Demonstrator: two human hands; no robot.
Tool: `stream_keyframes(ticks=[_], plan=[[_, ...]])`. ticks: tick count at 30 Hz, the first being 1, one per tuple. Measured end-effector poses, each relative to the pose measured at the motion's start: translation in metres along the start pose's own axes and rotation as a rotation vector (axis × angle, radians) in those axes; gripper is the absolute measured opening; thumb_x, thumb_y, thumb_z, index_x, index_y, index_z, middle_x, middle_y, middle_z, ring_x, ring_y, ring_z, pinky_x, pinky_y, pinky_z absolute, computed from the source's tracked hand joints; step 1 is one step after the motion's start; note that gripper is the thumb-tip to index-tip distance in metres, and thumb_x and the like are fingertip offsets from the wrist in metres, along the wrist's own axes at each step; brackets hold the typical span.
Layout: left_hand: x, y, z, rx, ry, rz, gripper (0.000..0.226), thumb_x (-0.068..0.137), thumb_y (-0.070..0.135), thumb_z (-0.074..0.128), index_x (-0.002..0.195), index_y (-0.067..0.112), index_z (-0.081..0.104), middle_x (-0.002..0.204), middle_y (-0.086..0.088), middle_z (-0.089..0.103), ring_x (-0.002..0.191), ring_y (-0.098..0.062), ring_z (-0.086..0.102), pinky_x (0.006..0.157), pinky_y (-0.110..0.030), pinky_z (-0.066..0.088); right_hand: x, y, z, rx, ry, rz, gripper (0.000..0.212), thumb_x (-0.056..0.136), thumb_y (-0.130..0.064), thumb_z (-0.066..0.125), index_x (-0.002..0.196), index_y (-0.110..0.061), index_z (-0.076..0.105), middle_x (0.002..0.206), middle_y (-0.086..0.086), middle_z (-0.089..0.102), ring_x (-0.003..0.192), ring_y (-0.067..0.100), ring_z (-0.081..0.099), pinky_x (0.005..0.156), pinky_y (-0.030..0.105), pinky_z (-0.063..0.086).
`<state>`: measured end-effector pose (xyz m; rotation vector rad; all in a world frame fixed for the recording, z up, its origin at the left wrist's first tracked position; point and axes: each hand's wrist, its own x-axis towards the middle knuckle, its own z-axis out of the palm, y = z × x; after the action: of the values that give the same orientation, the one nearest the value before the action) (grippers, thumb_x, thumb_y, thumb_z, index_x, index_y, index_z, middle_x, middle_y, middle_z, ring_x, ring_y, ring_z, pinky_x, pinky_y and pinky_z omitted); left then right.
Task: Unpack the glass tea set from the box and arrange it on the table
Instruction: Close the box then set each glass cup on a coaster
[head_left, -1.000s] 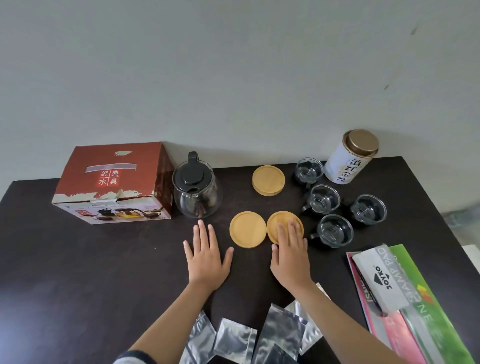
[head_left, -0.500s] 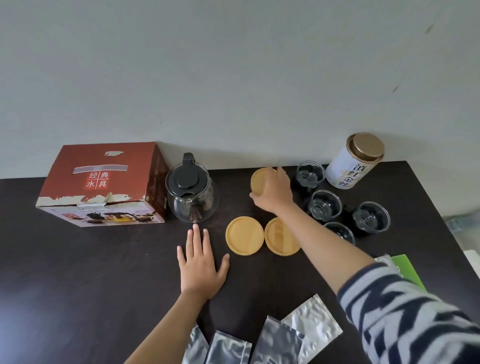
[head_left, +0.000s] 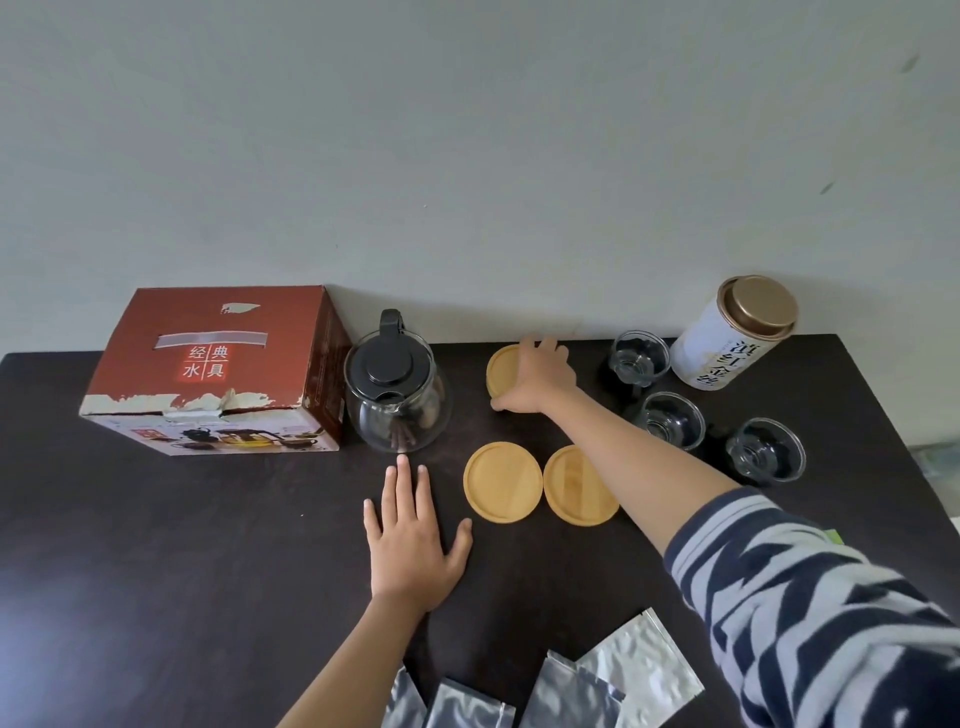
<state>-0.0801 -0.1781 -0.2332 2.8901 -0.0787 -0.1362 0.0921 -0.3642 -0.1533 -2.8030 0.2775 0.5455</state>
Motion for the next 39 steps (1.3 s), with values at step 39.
stream_keyframes(ticks=[39], plan=[[0.000, 0.004, -0.013, 0.051, -0.089, 0.006, 0.124, 0.064, 0.096, 0.024, 0.151, 0.007, 0.021, 0.160, -0.012, 0.005, 0.148, -0.028, 0.004, 0.115, -0.056, 0.014, -0.005, 0.044, -0.030, -0.406, -0.146, -0.163, 0.112, 0.060, -0.035, 0.089, 0.147, -0.009, 0.024, 0.150, 0.017, 0.028, 0.135, 0.036, 0.034, 0.110, 0.046, 0.031]])
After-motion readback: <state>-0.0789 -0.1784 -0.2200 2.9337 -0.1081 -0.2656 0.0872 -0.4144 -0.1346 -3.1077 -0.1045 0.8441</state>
